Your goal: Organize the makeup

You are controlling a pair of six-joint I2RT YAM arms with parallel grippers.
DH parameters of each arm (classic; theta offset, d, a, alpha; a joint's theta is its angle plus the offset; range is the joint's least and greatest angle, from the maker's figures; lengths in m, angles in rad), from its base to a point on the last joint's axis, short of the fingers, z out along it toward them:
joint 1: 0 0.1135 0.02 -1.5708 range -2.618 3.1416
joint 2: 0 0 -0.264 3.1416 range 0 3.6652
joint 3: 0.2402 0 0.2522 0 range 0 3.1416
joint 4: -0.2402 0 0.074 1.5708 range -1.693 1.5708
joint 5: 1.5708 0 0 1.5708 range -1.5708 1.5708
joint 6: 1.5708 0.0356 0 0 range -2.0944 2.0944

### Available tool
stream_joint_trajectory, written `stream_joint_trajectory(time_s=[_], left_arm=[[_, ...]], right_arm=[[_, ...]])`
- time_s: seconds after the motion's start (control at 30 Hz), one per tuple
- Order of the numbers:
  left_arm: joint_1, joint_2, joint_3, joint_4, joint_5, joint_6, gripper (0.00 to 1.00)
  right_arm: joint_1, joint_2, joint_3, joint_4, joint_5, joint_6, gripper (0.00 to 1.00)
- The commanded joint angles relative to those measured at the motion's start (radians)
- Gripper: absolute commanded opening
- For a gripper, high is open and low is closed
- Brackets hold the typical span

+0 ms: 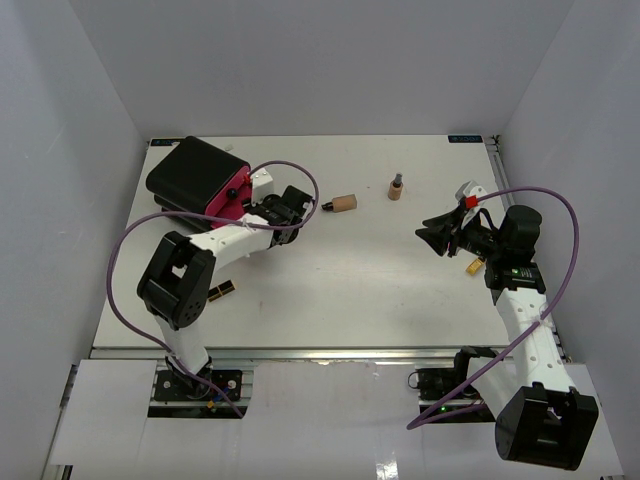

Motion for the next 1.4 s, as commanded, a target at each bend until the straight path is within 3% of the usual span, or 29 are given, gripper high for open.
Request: stream_joint_trajectory(time_s=[0.0,0.3,0.6,0.83,1.0,1.13,1.23,1.37], left_arm=[[-0.049,-0.063,-0.019,-0.019,0.045,-0.108,0.14],[-0.069,-0.066,-0.018,-0.049,0.077,-0.144,0.20],[-0.073,-0.143,-0.033,-0.053,0.128,-0.103,0.64],[-0.073,-0.200,-0.064,0.051,0.294,0.053,0.79],[-0.075,-0.282,-0.140,0.210,0.527,0.233,0.90],[-0.073,-0.342,-0.195,0.387,0.981,0.503,0.98],[-0.065,-0.207,-0.014,0.254,1.336,0.705,0.98],[-0.056,-0.023,0.208,0.068,1.416,0.897,0.98]], right_arm=[[-0.009,-0.012,-0.007,0.033,-0.011,-0.012,0.41],[-0.009,-0.017,-0.005,0.033,-0.016,-0.012,0.42],[-0.009,-0.019,-0.005,0.028,-0.023,-0.020,0.52],[-0.010,-0.021,-0.005,0.022,-0.031,-0.025,0.56],[-0.011,-0.023,-0.005,0.020,-0.035,-0.030,0.58],[-0.012,-0.024,-0.001,0.003,-0.059,-0.053,0.63],[-0.013,-0.028,0.001,-0.013,-0.098,-0.094,0.70],[-0.015,-0.032,0.004,-0.031,-0.137,-0.128,0.77]])
